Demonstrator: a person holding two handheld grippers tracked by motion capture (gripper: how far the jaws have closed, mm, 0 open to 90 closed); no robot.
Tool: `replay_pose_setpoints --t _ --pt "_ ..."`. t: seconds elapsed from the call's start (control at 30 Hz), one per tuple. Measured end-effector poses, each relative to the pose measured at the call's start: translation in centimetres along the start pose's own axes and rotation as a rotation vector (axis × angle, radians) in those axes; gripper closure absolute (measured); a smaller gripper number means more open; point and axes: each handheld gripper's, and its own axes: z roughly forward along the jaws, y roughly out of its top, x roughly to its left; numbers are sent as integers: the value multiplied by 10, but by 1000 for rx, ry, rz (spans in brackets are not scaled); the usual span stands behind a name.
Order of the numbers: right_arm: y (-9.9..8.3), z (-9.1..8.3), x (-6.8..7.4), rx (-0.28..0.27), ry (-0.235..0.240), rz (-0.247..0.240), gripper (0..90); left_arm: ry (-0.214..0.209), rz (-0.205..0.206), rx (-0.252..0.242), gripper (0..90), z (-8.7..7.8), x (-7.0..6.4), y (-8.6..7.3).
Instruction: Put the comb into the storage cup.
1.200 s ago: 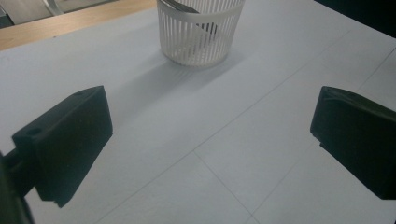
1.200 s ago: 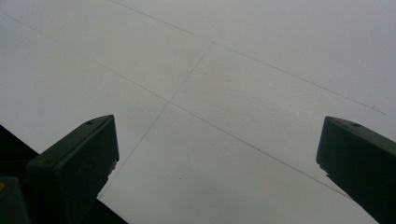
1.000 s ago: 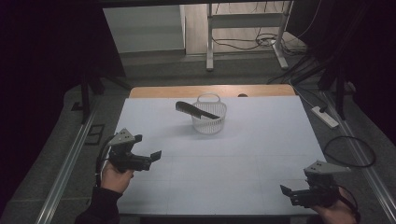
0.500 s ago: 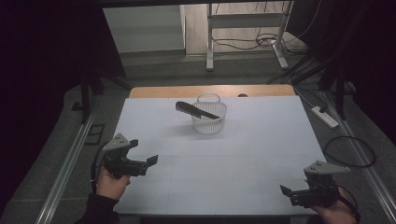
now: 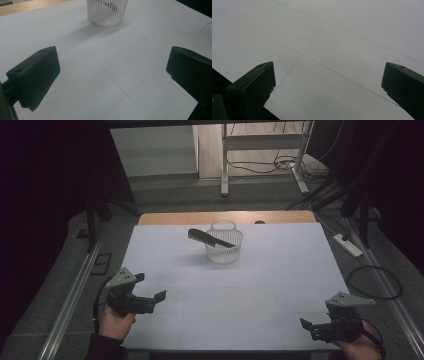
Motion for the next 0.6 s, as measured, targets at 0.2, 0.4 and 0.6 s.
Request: replay_pose_setpoints --t 0.2,0.4,0.6 --pt "0 0 0 0 0 1 0 8 0 -3 0 -5 -2 -3" --pt "0 0 0 -1 0 4 0 19 -5 -5 0 -10 -3 -7" --pt "0 0 -1 -2 0 6 0 36 -10 -9 0 -17 -4 -13"
